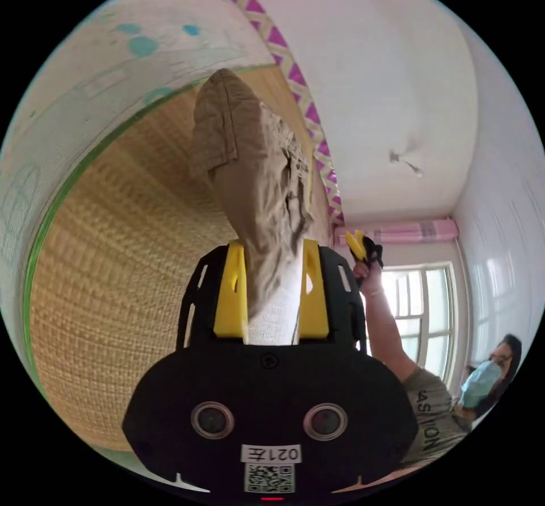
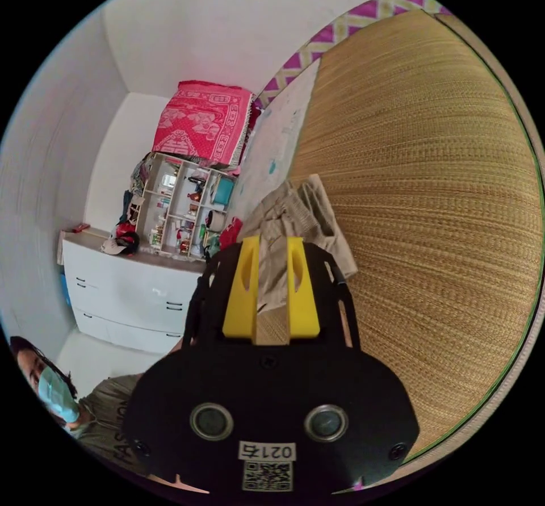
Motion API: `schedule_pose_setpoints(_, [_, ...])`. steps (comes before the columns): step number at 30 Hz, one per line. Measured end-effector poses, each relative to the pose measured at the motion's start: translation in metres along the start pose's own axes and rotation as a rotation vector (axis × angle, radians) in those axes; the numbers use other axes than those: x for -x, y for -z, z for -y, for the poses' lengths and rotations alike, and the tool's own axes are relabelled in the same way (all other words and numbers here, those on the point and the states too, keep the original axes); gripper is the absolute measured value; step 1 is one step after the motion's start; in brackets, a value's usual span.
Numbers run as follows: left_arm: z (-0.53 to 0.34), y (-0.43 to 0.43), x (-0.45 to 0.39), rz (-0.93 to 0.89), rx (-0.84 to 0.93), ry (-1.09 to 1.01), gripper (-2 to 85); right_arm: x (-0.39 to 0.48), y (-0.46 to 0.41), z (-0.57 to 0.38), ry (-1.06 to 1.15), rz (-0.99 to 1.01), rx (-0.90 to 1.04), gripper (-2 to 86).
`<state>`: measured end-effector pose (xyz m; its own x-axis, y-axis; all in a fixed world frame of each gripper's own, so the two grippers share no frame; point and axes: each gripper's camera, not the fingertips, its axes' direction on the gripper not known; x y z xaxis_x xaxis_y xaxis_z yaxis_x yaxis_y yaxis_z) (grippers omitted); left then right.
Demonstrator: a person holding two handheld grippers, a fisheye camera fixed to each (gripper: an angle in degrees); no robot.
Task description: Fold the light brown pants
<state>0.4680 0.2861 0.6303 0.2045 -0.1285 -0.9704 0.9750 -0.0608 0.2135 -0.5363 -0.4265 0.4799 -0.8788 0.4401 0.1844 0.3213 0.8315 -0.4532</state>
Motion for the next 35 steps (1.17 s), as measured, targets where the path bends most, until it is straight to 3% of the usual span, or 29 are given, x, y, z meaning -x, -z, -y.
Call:
schedule_pose_setpoints(5, [-0.068, 0.019, 0.065, -0.116, 0.062, 0.070, 5.0, -0.009, 0.020, -0.095, 0.025, 0.029, 0.093, 0.7])
schedule_pose_setpoints(10, [-0.144, 0.007, 0.034, -0.177, 0.232, -0.025, -0.5, -0.021, 0.085, -0.238, -0.060, 0.024, 0.031, -0.4])
schedule_pose_setpoints(13, [-0.185, -0.009, -0.023, -0.150, 0.300, -0.167, -0.9, -0.014, 0.143, -0.332, -0.163, -0.136, -0.100, -0.6])
schedule_pose_setpoints(18, [-0.245, -0.066, -0.154, 0.162, 0.403, -0.533, -0.9, 0.022, 0.257, -0.464, -0.282, -0.566, -0.399, -0.6])
schedule_pose_setpoints(21, [-0.291, -0.108, -0.240, 0.306, 0.366, -0.762, -0.9, 0.026, 0.304, -0.497, -0.303, -0.716, -0.420, -0.4])
schedule_pose_setpoints(25, [-0.337, -0.157, -0.339, 0.223, 0.365, -0.778, -0.9, 0.023, 0.357, -0.509, -0.277, -0.902, -0.469, 0.5])
schedule_pose_setpoints(30, [-0.409, -0.195, -0.447, 0.337, 0.325, -0.818, -1.0, 0.006, 0.428, -0.496, -0.042, -1.136, -0.593, 10.0])
schedule_pose_setpoints(35, [-0.492, -0.219, -0.518, 0.440, 0.300, -0.776, -1.0, -0.041, 0.458, -0.443, -0.008, -1.189, -0.452, 14.7])
